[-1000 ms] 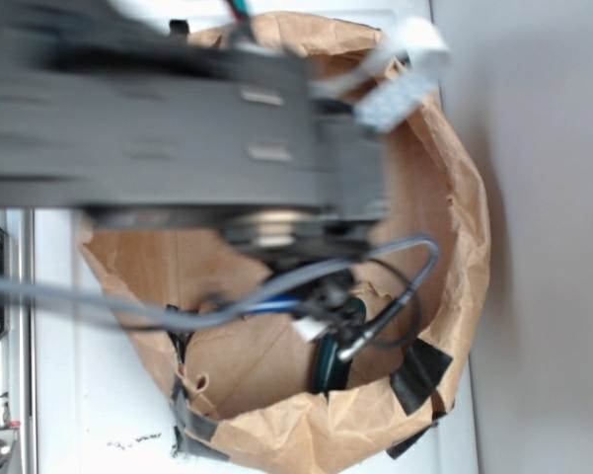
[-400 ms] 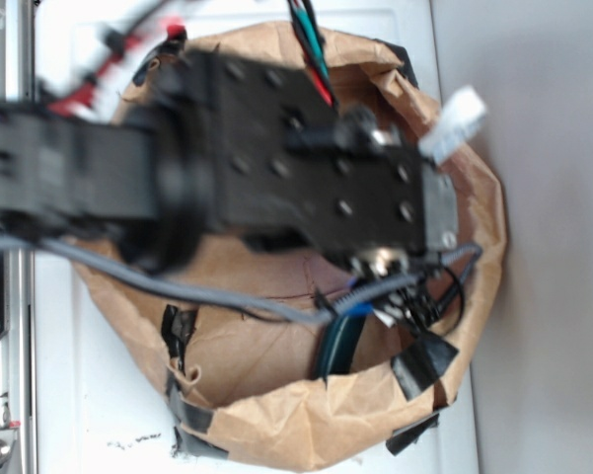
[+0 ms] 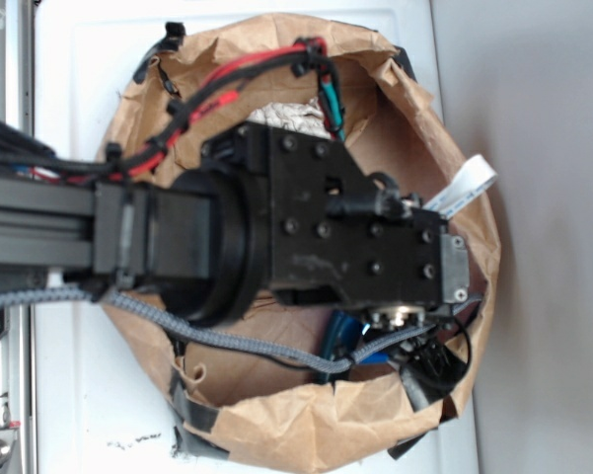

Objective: Grab the plastic pickle.

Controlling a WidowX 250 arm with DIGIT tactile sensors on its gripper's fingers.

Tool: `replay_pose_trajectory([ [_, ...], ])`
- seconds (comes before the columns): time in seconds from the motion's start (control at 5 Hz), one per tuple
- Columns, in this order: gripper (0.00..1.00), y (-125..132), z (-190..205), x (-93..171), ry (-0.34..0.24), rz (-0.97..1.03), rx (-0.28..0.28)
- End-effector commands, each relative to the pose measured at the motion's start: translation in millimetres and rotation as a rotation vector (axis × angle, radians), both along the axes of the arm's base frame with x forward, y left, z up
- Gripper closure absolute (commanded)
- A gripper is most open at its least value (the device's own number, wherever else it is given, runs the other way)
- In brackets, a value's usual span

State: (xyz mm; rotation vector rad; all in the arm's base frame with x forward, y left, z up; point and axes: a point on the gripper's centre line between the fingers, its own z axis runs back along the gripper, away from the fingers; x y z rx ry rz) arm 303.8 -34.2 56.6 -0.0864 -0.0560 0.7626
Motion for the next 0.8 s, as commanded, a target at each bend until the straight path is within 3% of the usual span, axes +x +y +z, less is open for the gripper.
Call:
replay_pose_trajectory([
  [0.0, 0.00, -9, -17, 0, 0.011, -0.031, -0.017],
  [0.2, 0.22, -10, -22, -3, 0.047, -0.025, -0.037],
  [0.4, 1.00, -12, -16, -4, 0.046, 0.002, -0.026],
  [0.6, 1.00, -2, 7, 2, -0.010, 0.011, -0.057],
])
